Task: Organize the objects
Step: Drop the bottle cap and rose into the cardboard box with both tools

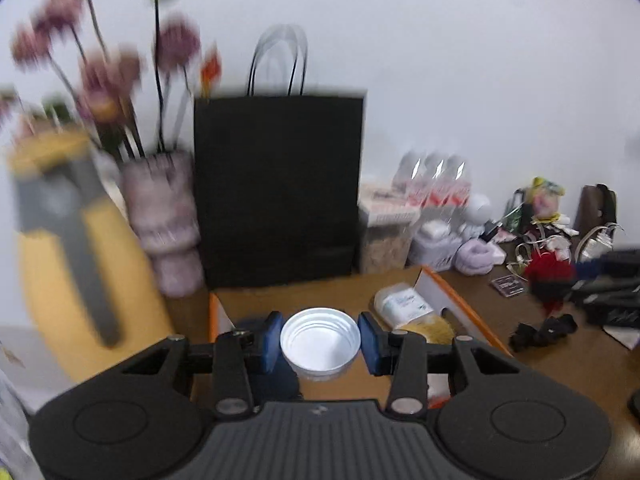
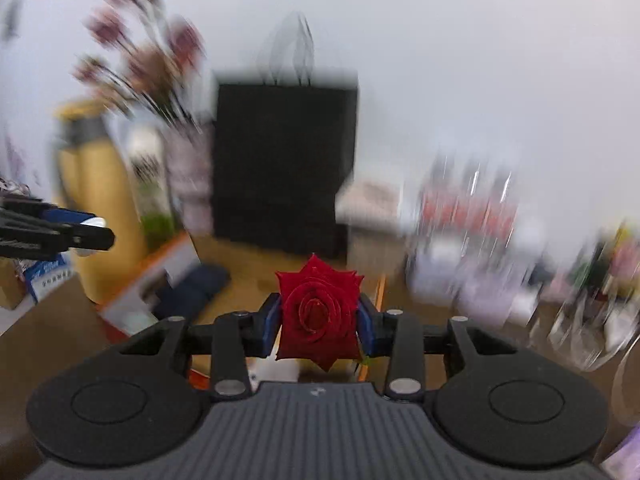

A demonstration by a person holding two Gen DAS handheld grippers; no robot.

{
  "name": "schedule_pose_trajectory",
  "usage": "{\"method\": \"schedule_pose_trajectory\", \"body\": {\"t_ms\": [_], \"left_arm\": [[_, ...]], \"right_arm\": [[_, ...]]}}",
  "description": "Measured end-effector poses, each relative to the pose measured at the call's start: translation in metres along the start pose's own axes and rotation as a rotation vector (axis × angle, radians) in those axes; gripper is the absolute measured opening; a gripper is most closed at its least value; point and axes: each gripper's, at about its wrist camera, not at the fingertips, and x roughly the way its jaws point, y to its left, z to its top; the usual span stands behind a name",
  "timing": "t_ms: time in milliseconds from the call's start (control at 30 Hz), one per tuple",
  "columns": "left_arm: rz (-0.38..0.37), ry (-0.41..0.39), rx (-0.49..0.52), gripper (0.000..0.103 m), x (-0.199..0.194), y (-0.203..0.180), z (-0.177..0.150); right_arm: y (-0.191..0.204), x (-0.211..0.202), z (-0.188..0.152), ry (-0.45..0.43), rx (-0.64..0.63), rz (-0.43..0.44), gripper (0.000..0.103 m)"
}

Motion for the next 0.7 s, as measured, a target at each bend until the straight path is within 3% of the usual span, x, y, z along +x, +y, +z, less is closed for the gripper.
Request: {"method": "schedule_pose_trajectory", "body": {"t_ms": [133, 200, 233, 267, 367, 500, 700], "left_arm": [[-0.006, 0.122, -0.030, 0.040, 0.070, 0.006, -0.013], [0.007, 0.158, -0.025, 0.043, 0.089, 0.007, -0.025], [-0.006, 0.180, -0.022, 0.055, 0.096, 0.008, -0.031], [-0.023, 0.202, -0.017, 0.060, 0.100, 0.009, -0.037], [-0.005, 0.219, -0.006, 0.063, 0.104, 0.014, -0.049], [0.012, 0.180, -0.033, 0.071, 0.092, 0.025, -0.046], [0.192, 0.088, 0.001, 0.079, 0.092, 0.029, -0.054]], "right_arm": [[-0.002, 0.080, -0.019, 0.186, 0.048, -0.027, 0.042], [0.002, 0.100, -0.033, 0.234, 0.045, -0.055, 0.054], [0.002, 0.106, -0.038, 0.236, 0.046, -0.053, 0.059], [0.005, 0.109, -0.039, 0.227, 0.053, -0.031, 0.067], [-0.001, 0.109, -0.036, 0.205, 0.094, -0.008, 0.070], [-0.012, 0.094, -0.019, 0.137, 0.113, -0.014, 0.079], [-0.012, 0.082, -0.021, 0.111, 0.114, 0.007, 0.077]]}}
